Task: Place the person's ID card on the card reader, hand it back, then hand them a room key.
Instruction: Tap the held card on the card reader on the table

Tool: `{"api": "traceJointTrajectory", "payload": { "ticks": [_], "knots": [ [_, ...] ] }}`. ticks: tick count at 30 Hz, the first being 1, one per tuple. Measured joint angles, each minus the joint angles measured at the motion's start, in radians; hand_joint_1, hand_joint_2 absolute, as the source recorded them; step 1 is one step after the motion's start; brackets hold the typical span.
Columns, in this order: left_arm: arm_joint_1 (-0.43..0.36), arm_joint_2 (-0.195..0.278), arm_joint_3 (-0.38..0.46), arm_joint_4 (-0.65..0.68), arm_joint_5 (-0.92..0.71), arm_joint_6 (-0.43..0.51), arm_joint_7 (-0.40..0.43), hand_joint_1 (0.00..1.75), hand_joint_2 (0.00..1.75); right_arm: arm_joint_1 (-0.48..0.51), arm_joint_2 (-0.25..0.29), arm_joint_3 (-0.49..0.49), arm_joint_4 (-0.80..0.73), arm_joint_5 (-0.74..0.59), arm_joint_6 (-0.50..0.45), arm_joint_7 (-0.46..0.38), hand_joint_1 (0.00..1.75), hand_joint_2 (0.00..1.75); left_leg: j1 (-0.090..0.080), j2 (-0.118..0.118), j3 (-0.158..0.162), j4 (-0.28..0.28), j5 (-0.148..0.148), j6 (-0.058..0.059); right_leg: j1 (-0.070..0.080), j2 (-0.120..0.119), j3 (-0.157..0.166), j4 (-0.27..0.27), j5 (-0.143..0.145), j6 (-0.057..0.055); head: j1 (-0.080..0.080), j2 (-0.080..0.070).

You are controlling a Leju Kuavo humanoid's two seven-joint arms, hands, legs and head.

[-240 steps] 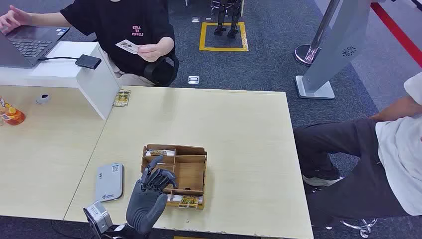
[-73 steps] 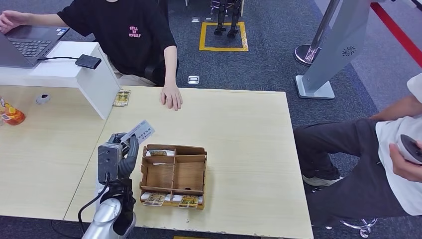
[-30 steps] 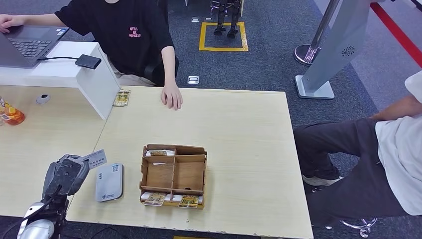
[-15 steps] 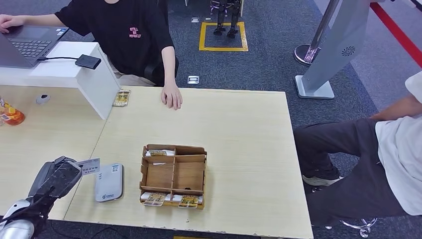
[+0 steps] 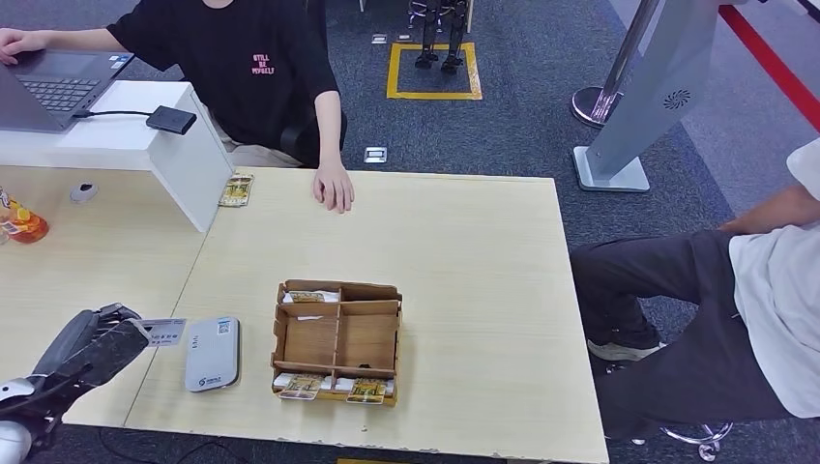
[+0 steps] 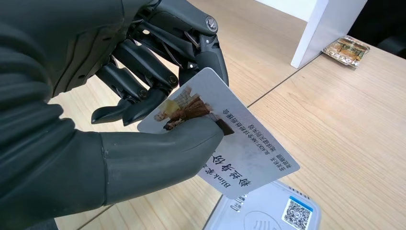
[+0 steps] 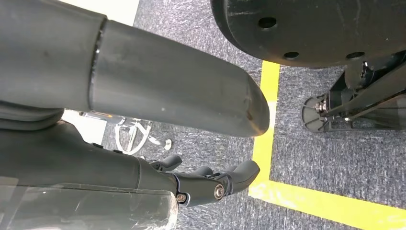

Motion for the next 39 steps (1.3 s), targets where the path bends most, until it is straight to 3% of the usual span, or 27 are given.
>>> {"api": "traceJointTrajectory", "payload": {
  "ticks": [11,22,34,39],
  "knots": [
    [0.001,0.029,-0.034,-0.012,-0.055,-0.001,0.011,1.75,1.75,-0.005,-0.005,0.003,0.000,-0.010,0.012,0.012,0.00,0.00,0.000,0.000,0.000,0.000,0.000,0.000,0.000,0.000,0.000,0.000,0.000,0.000,0.000,0.000],
    [0.049,0.012,-0.097,-0.044,-0.052,0.012,0.010,1.75,1.75,-0.006,-0.006,0.004,0.000,-0.014,0.017,0.016,0.00,0.00,0.000,0.000,0.000,0.000,0.000,0.000,0.000,0.000,0.000,0.000,0.000,0.000,0.000,0.000],
    [0.108,0.004,-0.108,-0.070,-0.064,0.055,0.012,1.75,1.75,-0.006,-0.006,0.005,0.000,-0.024,0.014,0.025,0.00,0.00,0.000,0.000,0.000,0.000,0.000,0.000,0.000,0.000,0.000,0.000,0.000,0.000,0.000,0.000],
    [0.110,-0.016,-0.110,-0.069,-0.066,0.080,0.012,1.75,1.75,-0.019,-0.008,0.005,0.000,-0.048,0.003,0.066,0.00,0.00,0.000,0.000,0.000,0.000,0.000,0.000,0.000,0.000,0.000,0.000,0.000,0.000,0.000,0.000]
  ]
}}
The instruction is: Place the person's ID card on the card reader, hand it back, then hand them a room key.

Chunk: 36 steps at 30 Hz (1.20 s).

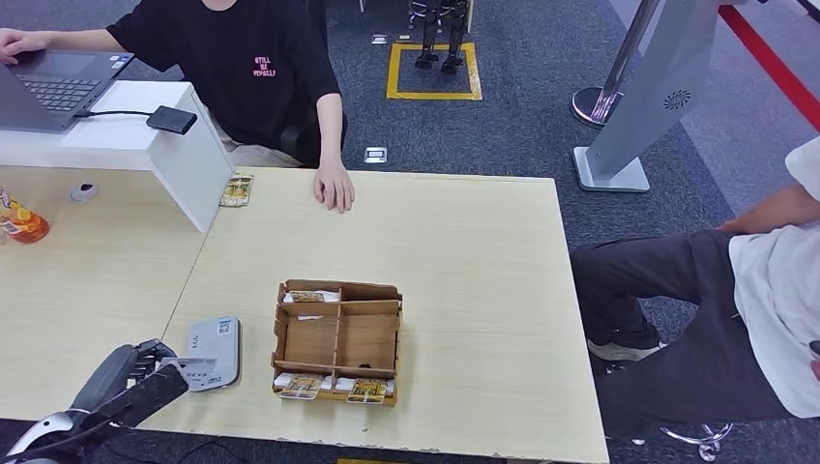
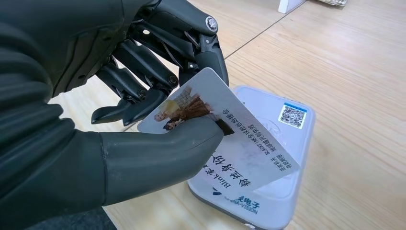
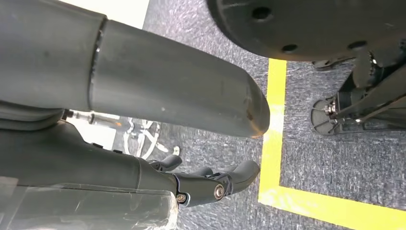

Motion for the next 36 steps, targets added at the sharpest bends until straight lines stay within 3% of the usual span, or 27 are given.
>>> {"api": "traceJointTrajectory", "payload": {
  "ticks": [16,24,36],
  "knots": [
    [-0.033,-0.092,-0.043,0.019,-0.005,0.032,-0.001,1.75,1.75,-0.018,-0.003,0.006,0.001,-0.012,-0.005,0.005,0.00,0.00,0.000,0.000,0.000,0.000,0.000,0.000,0.000,0.000,0.000,0.000,0.000,0.000,0.000,0.000],
    [-0.069,-0.134,-0.059,0.075,-0.036,0.094,0.003,1.75,1.75,-0.019,-0.003,0.016,0.002,-0.017,-0.002,0.005,0.00,0.00,0.000,0.000,0.000,0.000,0.000,0.000,0.000,0.000,0.000,0.000,0.000,0.000,0.000,0.000],
    [-0.135,-0.145,-0.059,0.131,-0.072,0.133,0.015,1.75,1.75,-0.021,-0.003,0.020,0.003,-0.031,0.000,0.005,0.00,0.00,0.000,0.000,0.000,0.000,0.000,0.000,0.000,0.000,0.000,0.000,0.000,0.000,0.000,0.000]
  ]
}}
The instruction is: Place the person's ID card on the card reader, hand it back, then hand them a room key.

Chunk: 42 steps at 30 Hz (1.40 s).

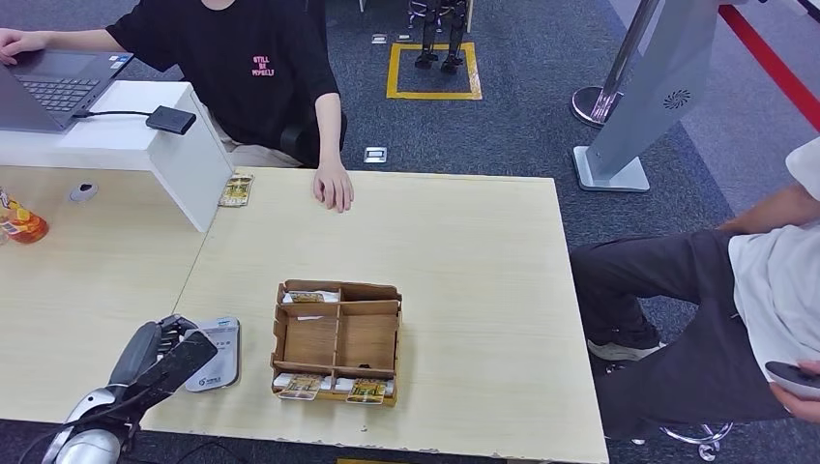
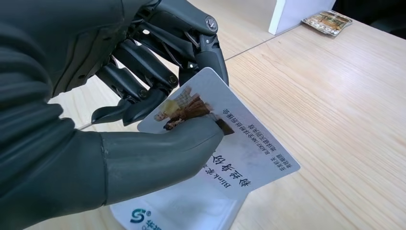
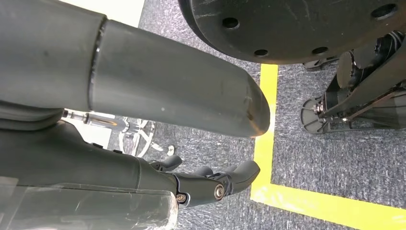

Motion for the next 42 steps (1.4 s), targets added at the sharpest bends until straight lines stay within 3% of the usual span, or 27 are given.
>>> {"api": "traceJointTrajectory", "payload": {
  "ticks": [4,8,12,42],
  "knots": [
    [-0.018,0.001,0.000,0.027,-0.018,-0.005,0.000,1.75,1.75,-0.004,-0.002,0.002,-0.001,-0.010,0.000,0.018,0.00,0.00,0.000,0.000,0.000,0.000,0.000,0.000,0.000,0.000,0.000,0.000,0.000,0.000,0.000,0.000],
    [-0.063,0.001,-0.001,0.072,-0.035,-0.046,-0.029,1.75,1.75,-0.023,-0.005,0.002,-0.042,-0.041,0.012,0.170,0.00,0.00,0.000,0.000,0.000,0.000,0.000,0.000,0.000,0.000,0.000,0.000,0.001,0.000,0.000,0.000],
    [-0.084,0.001,-0.002,0.091,-0.057,-0.075,-0.030,1.75,1.75,-0.030,-0.005,0.002,-0.103,-0.044,0.035,0.225,0.00,0.00,0.000,0.001,0.000,0.000,0.001,0.000,0.000,0.001,0.000,0.000,0.002,-0.001,0.000,0.000],
    [-0.078,-0.011,-0.002,0.126,-0.193,-0.162,-0.006,1.75,1.75,-0.032,0.010,-0.020,-0.208,-0.012,0.054,0.282,0.00,0.00,0.000,0.000,0.000,0.000,0.000,0.000,0.000,0.000,0.001,0.000,0.002,-0.001,0.000,0.000]
  ]
}}
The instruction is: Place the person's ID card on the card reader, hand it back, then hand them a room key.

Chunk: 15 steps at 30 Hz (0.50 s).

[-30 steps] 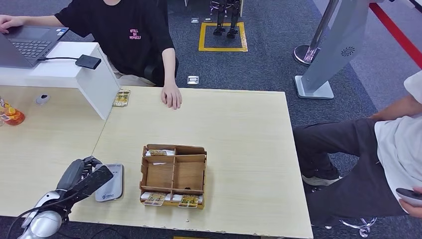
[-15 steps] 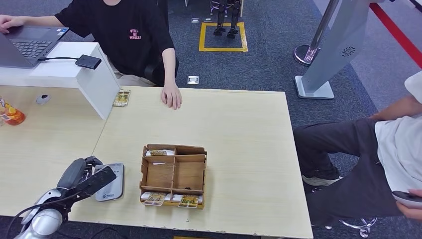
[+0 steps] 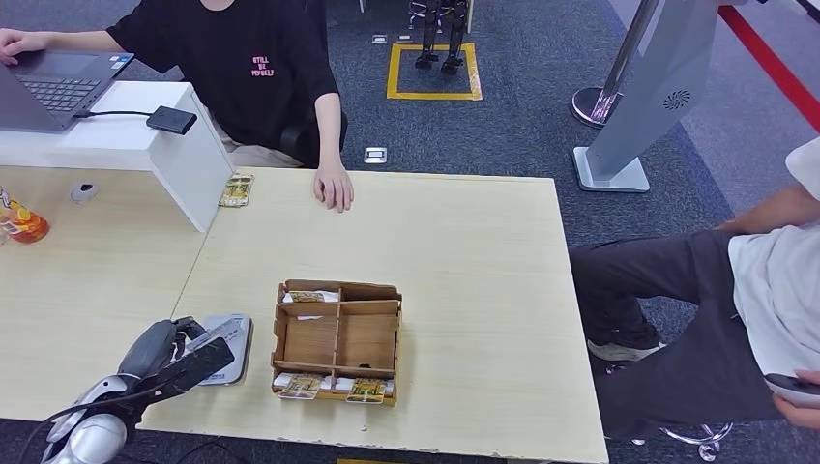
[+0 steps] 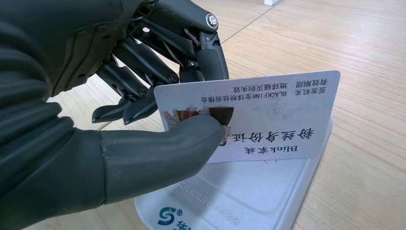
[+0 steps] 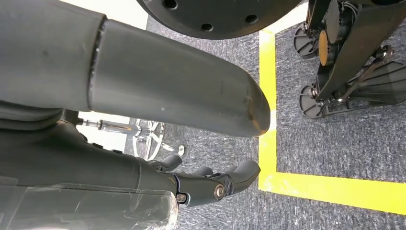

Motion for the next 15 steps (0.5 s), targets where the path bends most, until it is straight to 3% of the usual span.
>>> {"api": "traceJointTrajectory", "payload": {
  "ticks": [15],
  "knots": [
    [0.003,-0.015,0.000,0.000,-0.031,-0.003,0.002,1.75,1.75,-0.002,0.000,-0.011,-0.005,0.017,0.002,0.000,0.00,0.00,0.000,0.000,0.000,0.000,0.000,0.000,0.000,0.000,0.001,0.000,0.000,0.000,0.000,0.000]
  ]
}}
